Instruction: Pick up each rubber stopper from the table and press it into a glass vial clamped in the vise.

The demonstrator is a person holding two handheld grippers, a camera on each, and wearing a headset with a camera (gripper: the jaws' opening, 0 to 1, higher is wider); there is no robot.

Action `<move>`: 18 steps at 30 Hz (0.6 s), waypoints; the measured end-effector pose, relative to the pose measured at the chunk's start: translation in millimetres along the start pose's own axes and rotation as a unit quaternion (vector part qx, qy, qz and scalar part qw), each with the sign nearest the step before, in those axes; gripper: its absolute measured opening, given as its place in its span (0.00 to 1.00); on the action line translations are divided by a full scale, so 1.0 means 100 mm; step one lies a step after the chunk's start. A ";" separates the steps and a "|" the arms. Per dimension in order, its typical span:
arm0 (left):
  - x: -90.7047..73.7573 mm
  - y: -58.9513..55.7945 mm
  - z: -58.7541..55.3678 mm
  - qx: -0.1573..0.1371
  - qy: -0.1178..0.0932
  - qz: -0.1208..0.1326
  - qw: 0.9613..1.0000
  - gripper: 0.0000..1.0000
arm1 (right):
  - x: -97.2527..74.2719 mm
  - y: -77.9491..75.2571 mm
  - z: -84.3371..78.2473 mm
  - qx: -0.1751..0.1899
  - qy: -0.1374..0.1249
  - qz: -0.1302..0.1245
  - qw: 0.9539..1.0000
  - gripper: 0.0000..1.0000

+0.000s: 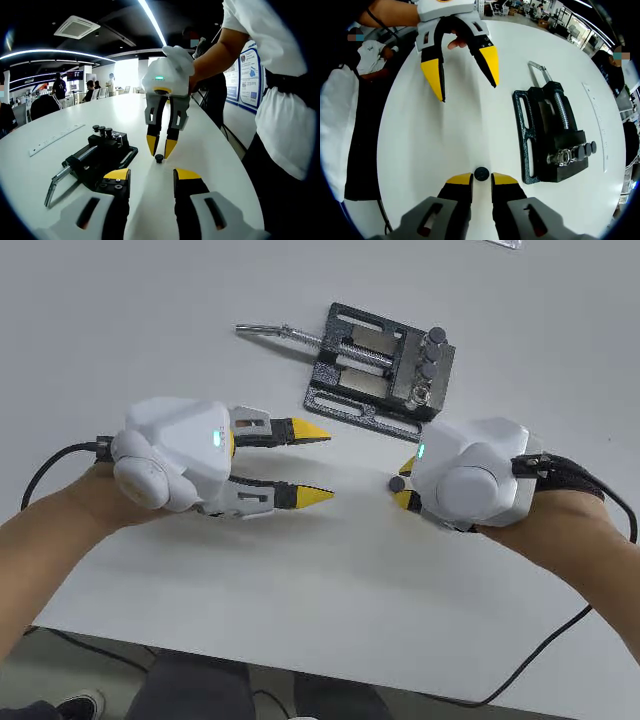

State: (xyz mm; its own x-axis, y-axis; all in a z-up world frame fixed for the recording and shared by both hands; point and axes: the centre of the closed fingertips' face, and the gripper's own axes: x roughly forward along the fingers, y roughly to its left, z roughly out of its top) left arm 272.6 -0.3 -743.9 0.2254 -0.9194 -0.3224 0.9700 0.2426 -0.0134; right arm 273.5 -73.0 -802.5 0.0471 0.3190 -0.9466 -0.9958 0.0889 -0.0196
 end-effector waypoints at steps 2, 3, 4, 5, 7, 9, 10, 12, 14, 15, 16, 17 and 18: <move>0.00 -0.01 0.00 0.001 0.001 -0.002 1.000 0.32 | 0.01 0.00 0.00 -0.001 0.000 0.001 1.000 0.14; 0.00 -0.01 -0.01 0.001 0.002 -0.003 1.000 0.32 | 0.01 0.00 0.00 -0.002 0.001 0.001 1.000 0.14; 0.00 -0.01 -0.01 0.002 0.003 -0.004 1.000 0.32 | 0.01 0.01 0.01 -0.004 0.001 0.002 1.000 0.14; 0.00 -0.01 -0.01 0.002 0.003 -0.004 1.000 0.32 | 0.01 0.01 0.01 -0.004 0.001 0.002 1.000 0.14; -0.01 -0.01 -0.01 0.002 0.005 -0.005 1.000 0.32 | 0.02 0.00 0.02 -0.008 0.002 0.001 1.000 0.14; -0.01 0.00 -0.01 0.002 0.004 -0.004 1.000 0.32 | 0.02 0.00 0.02 -0.010 0.004 0.000 1.000 0.13; -0.01 0.00 -0.01 0.002 0.004 -0.003 1.000 0.32 | 0.02 -0.01 0.01 -0.010 0.005 0.000 1.000 0.13; -0.02 0.01 -0.01 0.002 0.004 -0.002 1.000 0.32 | 0.03 0.00 0.01 -0.011 0.006 0.002 1.000 0.13; -0.02 0.01 -0.02 0.001 0.005 -0.001 1.000 0.32 | 0.03 0.00 0.01 -0.013 0.007 0.003 1.000 0.13; -0.02 0.01 -0.02 0.001 0.005 -0.001 1.000 0.32 | 0.03 0.00 0.01 -0.013 0.007 0.003 1.000 0.12; -0.02 0.02 -0.02 0.000 0.005 0.000 1.000 0.32 | 0.03 0.00 0.01 -0.014 0.008 0.003 1.000 0.12; -0.02 0.02 -0.02 0.000 0.005 0.000 1.000 0.32 | 0.03 0.00 0.01 -0.013 0.008 0.003 1.000 0.12; -0.02 0.02 -0.02 0.000 0.005 0.000 1.000 0.32 | 0.03 0.00 0.01 -0.014 0.008 0.003 1.000 0.12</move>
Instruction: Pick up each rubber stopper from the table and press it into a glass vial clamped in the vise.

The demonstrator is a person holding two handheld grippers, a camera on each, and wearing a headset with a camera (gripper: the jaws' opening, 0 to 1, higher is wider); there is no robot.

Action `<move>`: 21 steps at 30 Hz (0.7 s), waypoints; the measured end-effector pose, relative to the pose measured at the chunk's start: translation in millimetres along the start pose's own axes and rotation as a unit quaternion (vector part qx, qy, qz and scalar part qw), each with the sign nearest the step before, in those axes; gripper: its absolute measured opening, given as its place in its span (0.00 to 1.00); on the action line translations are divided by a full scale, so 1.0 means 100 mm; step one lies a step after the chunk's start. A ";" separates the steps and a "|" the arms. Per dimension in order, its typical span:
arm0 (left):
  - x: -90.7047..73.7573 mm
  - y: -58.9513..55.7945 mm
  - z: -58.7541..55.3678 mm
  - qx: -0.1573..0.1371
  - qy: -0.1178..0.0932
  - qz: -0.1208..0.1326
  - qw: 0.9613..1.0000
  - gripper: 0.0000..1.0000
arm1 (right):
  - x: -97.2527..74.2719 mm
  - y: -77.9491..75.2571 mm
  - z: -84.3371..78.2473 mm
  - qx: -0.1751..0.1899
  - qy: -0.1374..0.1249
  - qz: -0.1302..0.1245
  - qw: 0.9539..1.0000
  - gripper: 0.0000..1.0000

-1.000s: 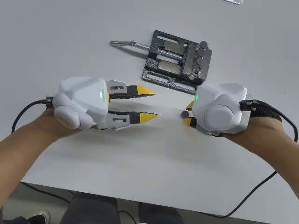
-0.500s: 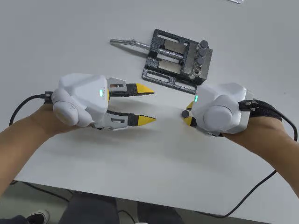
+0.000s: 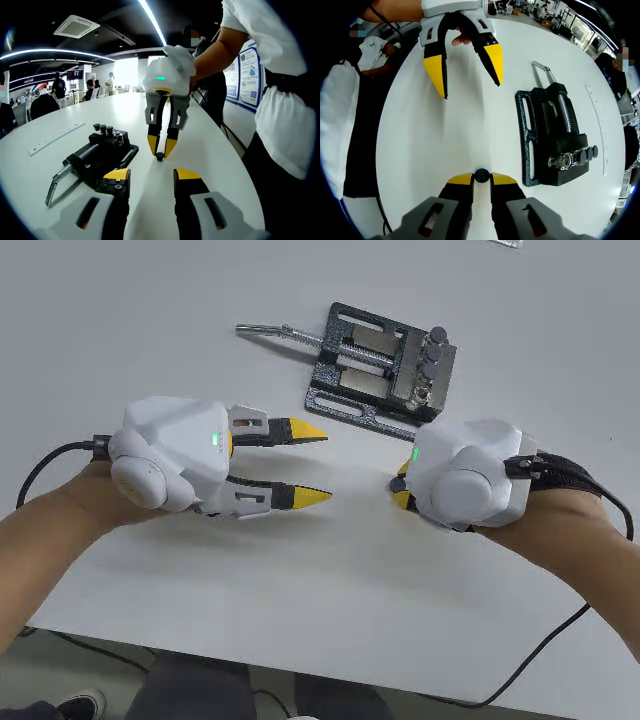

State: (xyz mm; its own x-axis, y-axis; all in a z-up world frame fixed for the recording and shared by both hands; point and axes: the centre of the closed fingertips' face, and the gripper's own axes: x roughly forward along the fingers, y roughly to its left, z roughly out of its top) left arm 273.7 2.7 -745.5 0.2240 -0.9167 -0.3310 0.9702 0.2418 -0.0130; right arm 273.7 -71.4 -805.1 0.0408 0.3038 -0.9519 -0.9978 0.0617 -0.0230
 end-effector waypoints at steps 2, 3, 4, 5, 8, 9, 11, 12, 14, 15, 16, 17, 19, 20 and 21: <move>0.00 0.00 -0.01 0.000 0.001 0.000 1.000 0.32 | 0.00 0.00 0.00 -0.001 0.000 0.000 1.000 0.12; 0.01 0.00 -0.01 0.000 0.000 0.000 1.000 0.32 | 0.00 0.00 0.00 -0.003 0.000 -0.001 1.000 0.12; 0.01 0.00 -0.01 0.000 0.000 0.000 1.000 0.32 | 0.00 0.00 0.00 -0.003 0.000 -0.001 1.000 0.12; 0.01 0.01 -0.01 -0.001 0.000 0.000 1.000 0.32 | 0.00 0.00 0.00 -0.003 0.000 -0.001 1.000 0.12; 0.01 0.01 -0.01 -0.001 0.000 0.001 1.000 0.31 | 0.00 0.00 0.00 -0.005 0.001 -0.002 1.000 0.12; 0.02 0.01 -0.01 -0.001 0.000 0.001 1.000 0.31 | 0.00 0.00 0.01 -0.006 0.001 -0.001 1.000 0.12; 0.02 0.02 -0.01 0.000 -0.001 0.001 1.000 0.31 | 0.00 0.00 0.01 -0.005 0.001 0.000 1.000 0.12; 0.02 0.02 -0.01 0.000 -0.001 0.001 1.000 0.31 | 0.00 0.00 0.01 -0.004 0.001 0.000 1.000 0.12; 0.02 0.02 -0.01 0.000 0.000 0.001 1.000 0.31 | 0.00 -0.01 0.00 -0.004 0.002 0.000 1.000 0.12; 0.02 0.03 -0.01 -0.001 -0.001 0.002 1.000 0.31 | 0.00 -0.01 0.00 -0.006 0.003 -0.001 1.000 0.12; 0.02 0.03 -0.01 0.000 0.000 0.002 1.000 0.31 | -0.01 -0.01 0.00 -0.005 0.004 0.000 1.000 0.12; 0.02 0.03 -0.01 0.000 0.000 0.002 1.000 0.30 | -0.01 -0.01 0.00 -0.002 0.004 0.002 1.000 0.12; 0.02 0.03 -0.01 -0.001 -0.001 0.001 1.000 0.31 | -0.03 -0.02 0.00 -0.004 0.005 0.001 1.000 0.12; 0.02 0.03 -0.01 0.000 -0.001 0.002 1.000 0.30 | -0.04 -0.03 0.00 -0.004 0.006 0.001 1.000 0.12; 0.02 0.03 -0.01 0.000 -0.001 0.002 1.000 0.30 | -0.05 -0.03 0.01 -0.003 0.006 0.002 1.000 0.12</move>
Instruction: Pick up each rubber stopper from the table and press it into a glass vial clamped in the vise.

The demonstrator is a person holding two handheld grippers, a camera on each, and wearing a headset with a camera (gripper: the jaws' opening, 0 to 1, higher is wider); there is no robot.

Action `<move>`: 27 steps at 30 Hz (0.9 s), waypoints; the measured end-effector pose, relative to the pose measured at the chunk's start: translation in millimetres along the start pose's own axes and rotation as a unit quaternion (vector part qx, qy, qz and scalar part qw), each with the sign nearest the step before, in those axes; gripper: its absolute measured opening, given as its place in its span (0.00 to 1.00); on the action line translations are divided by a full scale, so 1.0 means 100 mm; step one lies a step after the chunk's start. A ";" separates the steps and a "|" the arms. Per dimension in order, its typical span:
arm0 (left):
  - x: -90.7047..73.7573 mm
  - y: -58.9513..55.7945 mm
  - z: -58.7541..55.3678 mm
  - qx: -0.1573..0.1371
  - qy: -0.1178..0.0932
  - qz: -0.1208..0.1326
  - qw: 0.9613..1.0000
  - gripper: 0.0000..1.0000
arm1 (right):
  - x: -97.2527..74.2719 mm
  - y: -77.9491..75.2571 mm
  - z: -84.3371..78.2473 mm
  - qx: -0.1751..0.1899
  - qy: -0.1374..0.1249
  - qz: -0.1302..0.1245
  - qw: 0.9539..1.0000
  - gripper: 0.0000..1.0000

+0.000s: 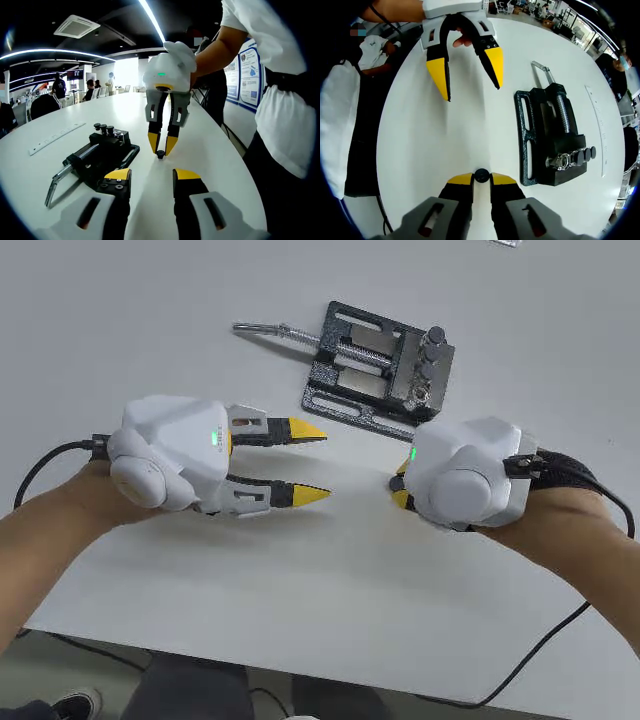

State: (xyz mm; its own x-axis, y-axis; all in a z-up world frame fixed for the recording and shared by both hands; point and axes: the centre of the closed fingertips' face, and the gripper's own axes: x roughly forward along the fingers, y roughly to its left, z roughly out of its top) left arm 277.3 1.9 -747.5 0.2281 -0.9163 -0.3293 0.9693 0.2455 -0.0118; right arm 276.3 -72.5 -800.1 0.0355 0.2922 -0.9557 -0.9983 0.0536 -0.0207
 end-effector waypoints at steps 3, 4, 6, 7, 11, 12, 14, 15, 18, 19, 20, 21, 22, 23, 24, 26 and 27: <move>0.00 0.01 0.01 0.000 -0.002 0.001 1.000 0.31 | -0.04 -0.02 0.01 -0.002 0.002 -0.001 1.000 0.12; 0.00 0.01 0.01 0.000 -0.002 0.001 1.000 0.31 | -0.05 -0.02 0.01 -0.002 0.003 0.000 1.000 0.12; -0.01 0.01 0.00 0.001 -0.002 0.001 1.000 0.31 | -0.07 -0.04 0.01 -0.001 0.004 0.001 1.000 0.12; -0.01 0.01 0.00 0.001 -0.002 0.001 1.000 0.31 | -0.08 -0.05 0.01 -0.002 0.005 0.002 1.000 0.12; -0.03 0.02 0.00 0.001 -0.004 0.002 1.000 0.30 | -0.16 -0.11 0.04 0.000 0.005 -0.001 1.000 0.12; -0.03 0.02 0.00 0.002 -0.004 0.002 1.000 0.31 | -0.17 -0.12 0.05 0.002 0.003 -0.001 1.000 0.12; -0.04 0.03 0.00 0.001 -0.005 0.003 1.000 0.30 | -0.22 -0.16 0.08 0.002 0.001 -0.003 1.000 0.12; -0.04 0.03 0.01 0.003 -0.004 0.004 1.000 0.30 | -0.24 -0.19 0.09 0.004 0.000 -0.005 1.000 0.12; -0.04 0.02 0.01 0.003 -0.006 0.004 1.000 0.30 | -0.31 -0.25 0.13 0.012 -0.006 -0.007 1.000 0.12; -0.04 0.02 0.02 0.003 -0.006 0.004 1.000 0.30 | -0.33 -0.27 0.14 0.013 -0.007 -0.009 1.000 0.12; -0.05 0.02 0.02 0.003 -0.006 0.004 1.000 0.30 | -0.34 -0.30 0.15 0.014 -0.009 -0.010 1.000 0.12; -0.05 0.02 0.02 0.003 -0.007 0.004 1.000 0.30 | -0.36 -0.32 0.16 0.016 -0.010 -0.011 1.000 0.12; -0.05 0.02 0.02 0.004 -0.007 0.005 1.000 0.30 | -0.37 -0.33 0.17 0.017 -0.011 -0.011 1.000 0.12; -0.05 0.02 0.02 0.005 -0.007 0.005 1.000 0.30 | -0.39 -0.35 0.19 0.017 -0.013 -0.012 1.000 0.12; -0.05 0.03 0.02 0.005 -0.007 0.006 1.000 0.30 | -0.40 -0.36 0.20 0.017 -0.014 -0.012 1.000 0.12; -0.05 0.03 0.02 0.004 -0.009 0.007 1.000 0.30 | -0.41 -0.40 0.23 0.016 -0.015 -0.013 1.000 0.12; -0.05 0.03 0.02 0.004 -0.009 0.007 1.000 0.30 | -0.42 -0.43 0.24 0.014 -0.014 -0.015 1.000 0.12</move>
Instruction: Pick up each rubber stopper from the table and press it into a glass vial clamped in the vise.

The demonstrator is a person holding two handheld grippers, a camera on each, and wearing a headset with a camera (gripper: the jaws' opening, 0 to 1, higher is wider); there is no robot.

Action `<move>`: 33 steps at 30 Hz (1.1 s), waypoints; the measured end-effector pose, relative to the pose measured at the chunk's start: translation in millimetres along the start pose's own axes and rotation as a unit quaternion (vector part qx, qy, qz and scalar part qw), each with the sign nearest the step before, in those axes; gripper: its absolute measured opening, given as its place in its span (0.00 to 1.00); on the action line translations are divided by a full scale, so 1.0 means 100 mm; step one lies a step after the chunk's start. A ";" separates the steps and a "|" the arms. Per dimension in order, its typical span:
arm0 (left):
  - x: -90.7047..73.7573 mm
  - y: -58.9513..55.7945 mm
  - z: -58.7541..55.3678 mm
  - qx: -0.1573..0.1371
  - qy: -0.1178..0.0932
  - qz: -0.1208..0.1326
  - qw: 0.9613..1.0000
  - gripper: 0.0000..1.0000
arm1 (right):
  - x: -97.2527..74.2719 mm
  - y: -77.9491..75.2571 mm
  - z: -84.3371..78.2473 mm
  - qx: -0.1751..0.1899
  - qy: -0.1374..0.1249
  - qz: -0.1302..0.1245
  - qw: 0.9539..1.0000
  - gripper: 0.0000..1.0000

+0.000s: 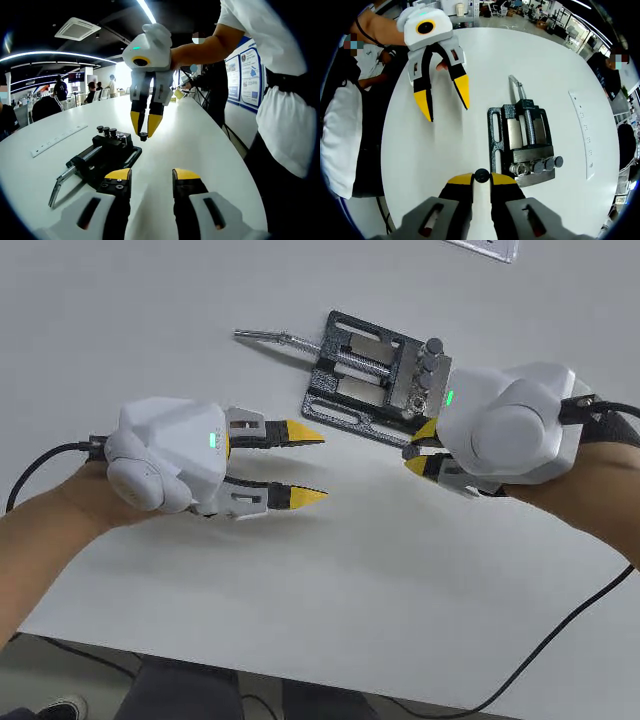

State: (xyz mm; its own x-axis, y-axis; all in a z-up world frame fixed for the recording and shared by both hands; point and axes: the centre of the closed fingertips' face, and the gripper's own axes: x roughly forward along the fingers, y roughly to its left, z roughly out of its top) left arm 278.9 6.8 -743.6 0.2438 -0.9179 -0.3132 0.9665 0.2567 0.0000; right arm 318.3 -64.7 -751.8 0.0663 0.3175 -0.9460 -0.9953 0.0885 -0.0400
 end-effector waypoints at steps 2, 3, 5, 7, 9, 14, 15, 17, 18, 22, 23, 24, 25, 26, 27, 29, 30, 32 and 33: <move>0.00 0.00 0.00 0.001 0.001 0.001 1.000 0.30 | -0.01 -0.03 0.02 -0.001 -0.001 -0.001 1.000 0.12; 0.00 0.00 0.00 0.000 0.000 0.001 1.000 0.30 | -0.02 -0.05 0.03 0.000 -0.002 -0.001 1.000 0.12; -0.01 0.01 -0.01 0.001 0.001 0.002 1.000 0.30 | -0.03 -0.07 0.05 0.002 -0.004 0.000 1.000 0.12; -0.01 0.02 0.00 -0.001 -0.001 0.004 1.000 0.30 | -0.04 -0.10 0.06 0.002 -0.005 0.000 1.000 0.12; -0.01 0.02 0.00 -0.001 0.000 0.004 1.000 0.30 | -0.05 -0.14 0.06 0.000 -0.003 -0.001 1.000 0.12; -0.01 0.04 -0.01 -0.002 0.000 0.004 1.000 0.30 | -0.09 -0.25 0.07 0.001 -0.002 -0.006 1.000 0.12; -0.01 0.04 -0.01 -0.002 0.001 0.004 1.000 0.30 | -0.10 -0.28 0.07 0.002 -0.002 -0.008 1.000 0.12; -0.01 0.04 -0.01 -0.002 0.001 0.004 1.000 0.30 | -0.11 -0.31 0.07 0.003 -0.002 -0.010 1.000 0.12; -0.01 0.05 -0.01 -0.003 0.001 0.004 1.000 0.30 | -0.11 -0.34 0.07 0.004 -0.002 -0.011 1.000 0.12; -0.01 0.06 -0.02 -0.004 0.002 0.004 1.000 0.30 | -0.10 -0.40 0.05 0.006 0.000 -0.014 1.000 0.12; -0.01 0.06 -0.03 -0.004 0.002 0.004 1.000 0.30 | -0.10 -0.41 0.05 0.006 0.000 -0.015 1.000 0.12; -0.01 0.06 -0.03 -0.004 0.002 0.004 1.000 0.30 | -0.09 -0.42 0.05 0.007 0.001 -0.015 1.000 0.12; -0.02 0.06 -0.03 -0.004 0.003 0.005 1.000 0.30 | -0.09 -0.43 0.04 0.006 0.002 -0.015 1.000 0.12; -0.02 0.06 -0.04 -0.004 0.003 0.005 1.000 0.30 | -0.09 -0.44 0.04 0.006 0.002 -0.015 1.000 0.12; -0.02 0.06 -0.04 -0.004 0.003 0.004 1.000 0.30 | -0.08 -0.44 0.04 0.006 0.002 -0.016 1.000 0.12; -0.02 0.07 -0.05 -0.005 0.004 0.004 1.000 0.30 | -0.08 -0.46 0.04 0.007 0.003 -0.016 1.000 0.12; -0.02 0.07 -0.05 -0.005 0.004 0.005 1.000 0.30 | -0.07 -0.47 0.03 0.007 0.003 -0.016 1.000 0.12; -0.02 0.08 -0.05 -0.006 0.004 0.005 1.000 0.30 | -0.06 -0.48 0.04 0.008 0.002 -0.016 1.000 0.12; -0.02 0.08 -0.06 -0.006 0.004 0.005 1.000 0.30 | -0.05 -0.50 0.03 0.009 0.003 -0.016 1.000 0.12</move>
State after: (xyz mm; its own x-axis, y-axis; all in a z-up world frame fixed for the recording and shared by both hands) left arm 285.7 12.7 -748.1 0.2533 -0.9129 -0.3201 0.9627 0.2703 -0.0090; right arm 367.5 -67.6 -743.6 0.0976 0.3094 -0.9459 -0.9912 0.1156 -0.0644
